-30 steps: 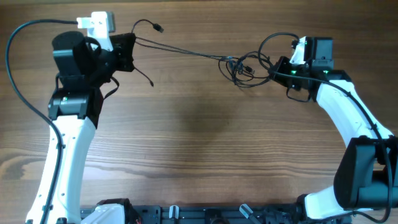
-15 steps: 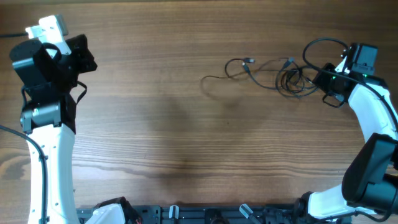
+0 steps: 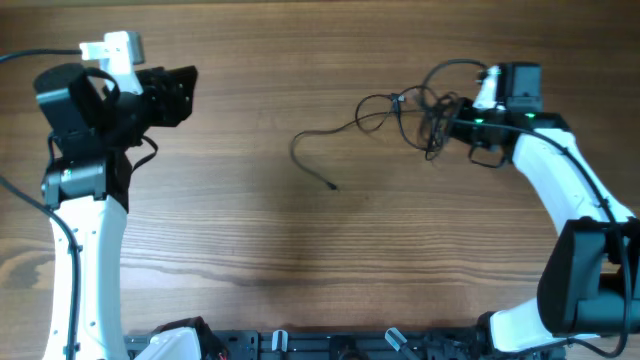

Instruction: Untangle cables

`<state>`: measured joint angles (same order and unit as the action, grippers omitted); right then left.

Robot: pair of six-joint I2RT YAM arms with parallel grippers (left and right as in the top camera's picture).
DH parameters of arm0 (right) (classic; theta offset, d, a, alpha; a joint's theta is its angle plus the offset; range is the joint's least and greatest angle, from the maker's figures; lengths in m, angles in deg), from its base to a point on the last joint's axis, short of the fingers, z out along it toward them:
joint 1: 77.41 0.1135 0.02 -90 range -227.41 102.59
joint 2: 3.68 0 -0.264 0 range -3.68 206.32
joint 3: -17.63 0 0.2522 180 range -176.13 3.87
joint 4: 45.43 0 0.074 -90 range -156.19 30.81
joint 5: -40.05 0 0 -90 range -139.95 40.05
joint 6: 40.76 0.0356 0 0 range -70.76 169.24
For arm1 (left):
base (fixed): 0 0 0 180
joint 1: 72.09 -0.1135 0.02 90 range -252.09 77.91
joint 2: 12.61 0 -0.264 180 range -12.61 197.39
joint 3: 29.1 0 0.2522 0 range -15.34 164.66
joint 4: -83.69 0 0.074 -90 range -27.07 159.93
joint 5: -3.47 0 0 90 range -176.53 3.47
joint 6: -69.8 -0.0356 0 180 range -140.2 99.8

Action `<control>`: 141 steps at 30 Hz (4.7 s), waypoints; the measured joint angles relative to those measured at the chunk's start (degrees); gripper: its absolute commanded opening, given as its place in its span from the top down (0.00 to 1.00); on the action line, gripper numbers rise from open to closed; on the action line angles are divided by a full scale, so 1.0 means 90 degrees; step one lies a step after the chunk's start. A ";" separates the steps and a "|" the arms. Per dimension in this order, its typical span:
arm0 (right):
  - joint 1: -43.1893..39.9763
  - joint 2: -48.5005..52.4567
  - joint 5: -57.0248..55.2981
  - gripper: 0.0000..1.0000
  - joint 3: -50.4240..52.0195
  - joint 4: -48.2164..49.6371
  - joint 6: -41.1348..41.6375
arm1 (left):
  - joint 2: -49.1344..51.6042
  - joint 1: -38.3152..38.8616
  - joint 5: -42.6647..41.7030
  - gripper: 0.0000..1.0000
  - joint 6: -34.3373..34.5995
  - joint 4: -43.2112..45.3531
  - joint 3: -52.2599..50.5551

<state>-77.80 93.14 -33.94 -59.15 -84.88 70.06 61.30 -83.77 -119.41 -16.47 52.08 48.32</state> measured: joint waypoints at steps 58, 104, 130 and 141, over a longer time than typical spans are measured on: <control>0.1528 -0.1591 0.3769 0.95 0.0007 0.2443 0.1617 | 0.2458 0.3140 -0.2055 0.88 -0.0665 0.2375 0.0024; 0.1540 -0.1598 -0.0580 0.95 0.0012 -0.0381 0.1180 | 0.1525 0.2616 -0.2120 0.71 -0.0559 0.2079 0.0032; 0.1540 -0.1649 0.1127 0.96 -0.0015 -0.0078 0.1105 | 0.3133 0.3466 -0.2144 0.64 -0.1263 0.1433 0.0044; 0.1863 -0.1821 0.1222 0.95 -0.0085 -0.0097 0.1195 | 0.3262 0.4097 -0.2149 0.67 -0.1576 0.1751 0.0044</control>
<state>-61.03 76.74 -22.94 -59.92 -85.76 80.81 90.65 -46.90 -138.75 -30.65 67.84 48.72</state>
